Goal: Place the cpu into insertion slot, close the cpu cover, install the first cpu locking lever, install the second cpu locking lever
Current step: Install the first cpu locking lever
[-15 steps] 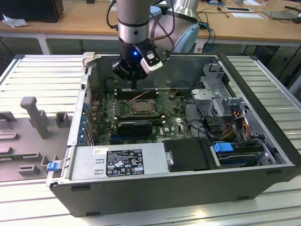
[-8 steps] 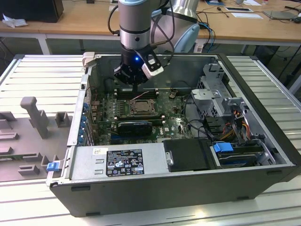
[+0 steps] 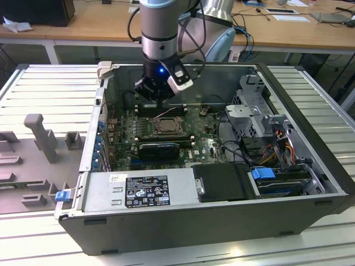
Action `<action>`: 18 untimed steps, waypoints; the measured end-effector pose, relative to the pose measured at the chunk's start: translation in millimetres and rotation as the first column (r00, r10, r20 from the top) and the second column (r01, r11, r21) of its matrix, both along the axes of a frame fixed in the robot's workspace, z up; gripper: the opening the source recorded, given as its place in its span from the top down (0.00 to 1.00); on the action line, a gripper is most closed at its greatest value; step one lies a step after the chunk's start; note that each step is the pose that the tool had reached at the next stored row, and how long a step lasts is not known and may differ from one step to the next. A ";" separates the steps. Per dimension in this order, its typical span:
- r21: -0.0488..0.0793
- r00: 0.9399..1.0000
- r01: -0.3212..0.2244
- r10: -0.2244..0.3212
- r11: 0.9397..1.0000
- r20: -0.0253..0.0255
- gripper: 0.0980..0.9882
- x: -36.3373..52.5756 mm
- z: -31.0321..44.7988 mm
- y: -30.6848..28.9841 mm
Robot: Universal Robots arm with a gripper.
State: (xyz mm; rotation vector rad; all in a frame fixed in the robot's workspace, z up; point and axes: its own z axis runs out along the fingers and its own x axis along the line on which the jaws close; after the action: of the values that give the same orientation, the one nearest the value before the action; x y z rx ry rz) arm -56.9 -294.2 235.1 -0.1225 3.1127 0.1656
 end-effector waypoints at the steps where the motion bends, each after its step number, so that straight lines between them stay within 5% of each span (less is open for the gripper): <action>1: 0.000 1.000 0.000 0.000 1.000 0.000 0.99 0.5 -0.2 0.0; 18: 0.001 1.000 -0.020 0.020 1.000 0.000 0.99 16.8 -7.2 3.3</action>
State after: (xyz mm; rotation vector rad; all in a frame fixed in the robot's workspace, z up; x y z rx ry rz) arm -40.1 -290.9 227.9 -0.1533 3.1121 0.1682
